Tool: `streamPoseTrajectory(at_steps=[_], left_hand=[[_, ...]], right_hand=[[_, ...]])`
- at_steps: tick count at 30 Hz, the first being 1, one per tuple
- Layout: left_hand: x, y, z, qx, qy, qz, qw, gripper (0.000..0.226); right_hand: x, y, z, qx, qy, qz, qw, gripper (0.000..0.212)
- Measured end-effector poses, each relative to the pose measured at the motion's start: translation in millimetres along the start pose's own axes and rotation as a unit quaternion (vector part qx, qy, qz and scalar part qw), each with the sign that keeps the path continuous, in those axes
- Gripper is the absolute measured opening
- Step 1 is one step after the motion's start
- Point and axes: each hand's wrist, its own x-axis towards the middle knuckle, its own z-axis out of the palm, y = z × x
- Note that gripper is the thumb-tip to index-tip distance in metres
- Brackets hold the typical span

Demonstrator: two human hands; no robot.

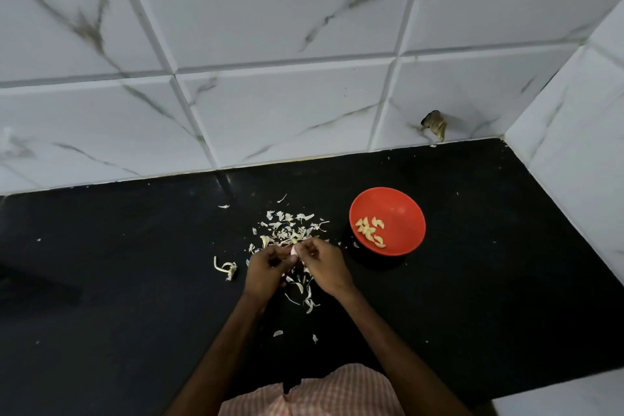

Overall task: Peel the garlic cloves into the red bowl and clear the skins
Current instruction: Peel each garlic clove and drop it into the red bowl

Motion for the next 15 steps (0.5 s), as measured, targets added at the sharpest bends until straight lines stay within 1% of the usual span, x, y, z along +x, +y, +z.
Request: streamPoseTrajectory(at_steps=[3,5,8,10,13,15], left_hand=[[-2.6,2.0,-4.6,-0.036,-0.014,0.005,0.999,0.007],[-5.3,5.1,-8.7,-0.050,-0.028,0.013,0.998,0.008],[-9.6,9.3,-11.1,-0.054,-0.051,0.016,0.997,0.011],[-11.7,13.9,-9.4,-0.058,-0.052,0.012,0.997,0.014],[-13.3,25.5,-2.3,-0.075,-0.061,0.006,0.995,0.010],[-13.8,30.6,0.2,-0.077,-0.084,0.002,0.993,0.012]], right_hand=[[-3.2,-4.0,13.3,0.027,0.019,-0.008,0.999,0.017],[-5.4,-6.2,19.8,0.056,0.028,0.003,0.998,0.015],[-7.2,-9.4,24.6,0.123,0.039,0.060,0.990,0.020],[-8.0,-11.6,27.8,0.155,0.062,0.086,0.982,0.019],[-8.3,-14.3,30.7,0.159,0.112,0.099,0.976,0.020],[-7.1,-11.1,28.8,0.141,0.116,0.098,0.978,0.024]])
